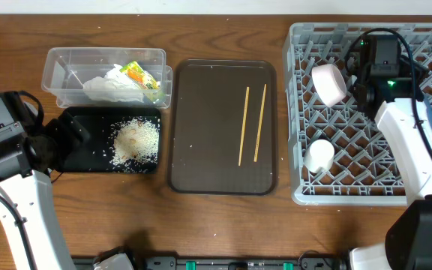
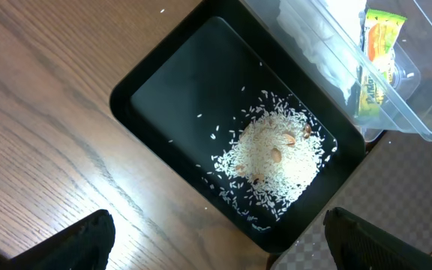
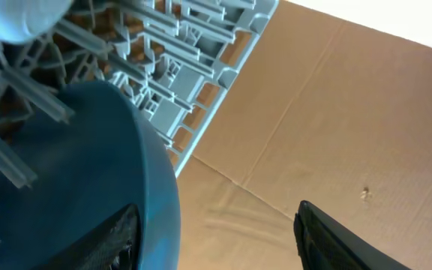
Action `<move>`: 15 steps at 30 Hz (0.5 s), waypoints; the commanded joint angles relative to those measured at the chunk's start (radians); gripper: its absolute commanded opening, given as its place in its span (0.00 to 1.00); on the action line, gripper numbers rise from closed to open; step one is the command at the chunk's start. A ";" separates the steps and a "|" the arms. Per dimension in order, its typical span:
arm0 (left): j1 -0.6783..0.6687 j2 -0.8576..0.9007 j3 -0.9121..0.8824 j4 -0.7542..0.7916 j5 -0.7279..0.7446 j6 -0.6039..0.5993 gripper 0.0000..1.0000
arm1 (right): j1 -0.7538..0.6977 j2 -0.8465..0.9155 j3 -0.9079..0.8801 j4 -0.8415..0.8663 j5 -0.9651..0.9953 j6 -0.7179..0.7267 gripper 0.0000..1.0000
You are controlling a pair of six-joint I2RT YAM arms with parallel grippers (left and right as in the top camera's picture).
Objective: Sort waste into correct bins and load items into the dishwasher rack
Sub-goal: 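Move the right gripper to the chopsticks on the brown tray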
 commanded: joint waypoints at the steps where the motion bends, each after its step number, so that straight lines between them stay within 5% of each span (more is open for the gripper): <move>1: 0.004 0.003 0.014 -0.003 -0.016 0.002 0.92 | 0.024 -0.012 -0.004 0.007 0.003 0.063 0.65; 15: 0.004 0.005 0.014 -0.003 -0.016 0.002 0.92 | 0.077 -0.022 -0.004 0.343 -0.117 0.121 0.81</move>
